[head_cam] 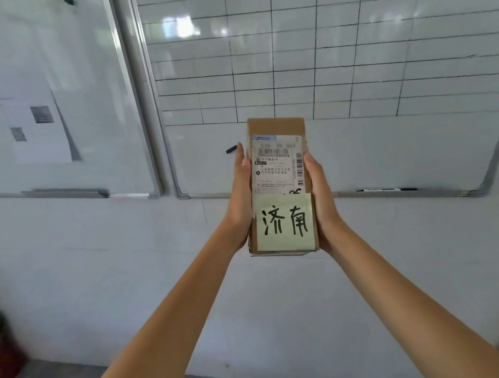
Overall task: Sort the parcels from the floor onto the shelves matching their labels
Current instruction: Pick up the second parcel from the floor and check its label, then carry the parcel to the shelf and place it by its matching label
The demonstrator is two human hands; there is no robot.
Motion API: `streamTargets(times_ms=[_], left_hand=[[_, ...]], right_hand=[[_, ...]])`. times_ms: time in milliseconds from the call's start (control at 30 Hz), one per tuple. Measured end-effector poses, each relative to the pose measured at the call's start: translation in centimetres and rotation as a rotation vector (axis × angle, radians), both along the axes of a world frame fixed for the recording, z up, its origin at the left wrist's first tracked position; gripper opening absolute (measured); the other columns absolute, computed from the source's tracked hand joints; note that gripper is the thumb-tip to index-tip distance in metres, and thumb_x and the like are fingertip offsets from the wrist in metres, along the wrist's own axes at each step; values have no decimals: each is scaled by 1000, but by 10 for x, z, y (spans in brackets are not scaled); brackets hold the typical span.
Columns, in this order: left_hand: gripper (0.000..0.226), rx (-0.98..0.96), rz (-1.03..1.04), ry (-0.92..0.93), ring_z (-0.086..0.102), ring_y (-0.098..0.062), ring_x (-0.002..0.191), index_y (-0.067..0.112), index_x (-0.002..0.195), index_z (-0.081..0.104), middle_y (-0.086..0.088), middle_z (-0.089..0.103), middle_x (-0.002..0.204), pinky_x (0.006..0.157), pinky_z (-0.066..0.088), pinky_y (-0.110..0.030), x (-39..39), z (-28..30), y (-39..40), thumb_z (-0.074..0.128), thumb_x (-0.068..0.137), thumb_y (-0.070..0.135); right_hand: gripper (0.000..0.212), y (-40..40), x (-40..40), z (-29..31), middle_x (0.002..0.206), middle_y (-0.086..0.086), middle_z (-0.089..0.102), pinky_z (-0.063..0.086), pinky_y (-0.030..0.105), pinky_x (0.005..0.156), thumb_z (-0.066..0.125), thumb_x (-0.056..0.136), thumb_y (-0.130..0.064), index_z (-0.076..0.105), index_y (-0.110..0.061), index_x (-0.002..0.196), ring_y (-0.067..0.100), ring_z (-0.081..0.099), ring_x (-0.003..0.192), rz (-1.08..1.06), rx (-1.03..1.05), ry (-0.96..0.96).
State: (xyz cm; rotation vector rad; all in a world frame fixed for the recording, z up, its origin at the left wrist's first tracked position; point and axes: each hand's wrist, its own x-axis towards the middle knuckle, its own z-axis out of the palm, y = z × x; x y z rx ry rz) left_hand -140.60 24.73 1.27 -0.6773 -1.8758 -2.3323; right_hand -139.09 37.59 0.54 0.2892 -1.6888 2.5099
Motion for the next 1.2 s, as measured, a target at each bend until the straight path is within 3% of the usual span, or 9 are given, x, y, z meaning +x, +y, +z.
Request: streamTargets(times_ms=[133, 267, 433, 567, 767, 867, 1000, 1100, 1200], left_hand=[[61, 30, 78, -116, 59, -27, 128, 24, 155, 30, -10, 56, 144, 107, 48, -48, 0, -29, -31, 23, 103, 55], [59, 17, 185, -161, 62, -27, 124, 20, 152, 37, -12, 60, 139, 100, 54, -41, 4, -39, -53, 20, 105, 52], [59, 3, 360, -199, 63, -29, 122, 19, 148, 42, -12, 62, 136, 92, 57, -37, 22, -44, -75, 22, 105, 52], [57, -8, 505, -231, 70, -23, 107, 14, 143, 48, -12, 68, 127, 79, 58, -28, 47, -61, -84, 20, 107, 48], [64, 89, 716, -324, 60, -37, 122, 10, 146, 44, -21, 59, 137, 85, 58, -36, 91, -102, -105, 26, 102, 55], [64, 157, 794, -349, 63, -34, 115, 11, 147, 43, -23, 58, 137, 78, 58, -34, 120, -113, -121, 29, 102, 55], [74, 173, 948, -360, 63, -32, 109, 8, 144, 45, -24, 59, 134, 75, 58, -33, 165, -112, -140, 42, 93, 61], [39, 124, 1166, -302, 62, -27, 97, 2, 129, 48, -17, 62, 113, 76, 56, -30, 203, -108, -153, 37, 106, 32], [34, 127, 1282, -242, 63, -17, 88, 4, 127, 46, -12, 59, 106, 71, 57, -24, 249, -111, -161, 40, 105, 29]], right_hand=[[62, -31, -6, -20, 132, 17, 69, 60, 43, 85, 35, 105, -56, 57, -13, 143, 35, 69, 116, 98, 19, -65], [61, -53, -20, -36, 129, 15, 72, 59, 45, 88, 30, 106, -57, 61, -16, 139, 34, 70, 115, 236, 4, -92], [69, -80, -32, -51, 137, 20, 65, 49, 61, 106, 37, 102, -65, 56, -14, 143, 41, 62, 127, 379, 20, -100], [75, -97, -30, -74, 137, 27, 61, 44, 71, 105, 51, 93, -65, 51, -8, 142, 51, 57, 127, 482, 66, -103], [70, -130, -4, -109, 134, 29, 62, 50, 64, 104, 51, 94, -58, 54, -4, 138, 52, 58, 124, 646, 104, -149], [63, -150, 22, -118, 131, 28, 64, 53, 59, 99, 44, 101, -54, 55, -3, 137, 50, 62, 120, 733, 115, -164], [77, -179, 59, -121, 134, 34, 58, 51, 61, 98, 52, 92, -62, 49, 0, 138, 48, 62, 114, 864, 140, -172], [79, -203, 90, -124, 122, 33, 63, 58, 51, 88, 54, 90, -66, 51, 1, 131, 40, 66, 102, 951, 169, -163], [103, -231, 125, -132, 133, 29, 61, 48, 65, 105, 67, 74, -80, 46, -8, 144, 50, 61, 121, 1057, 199, -218]])
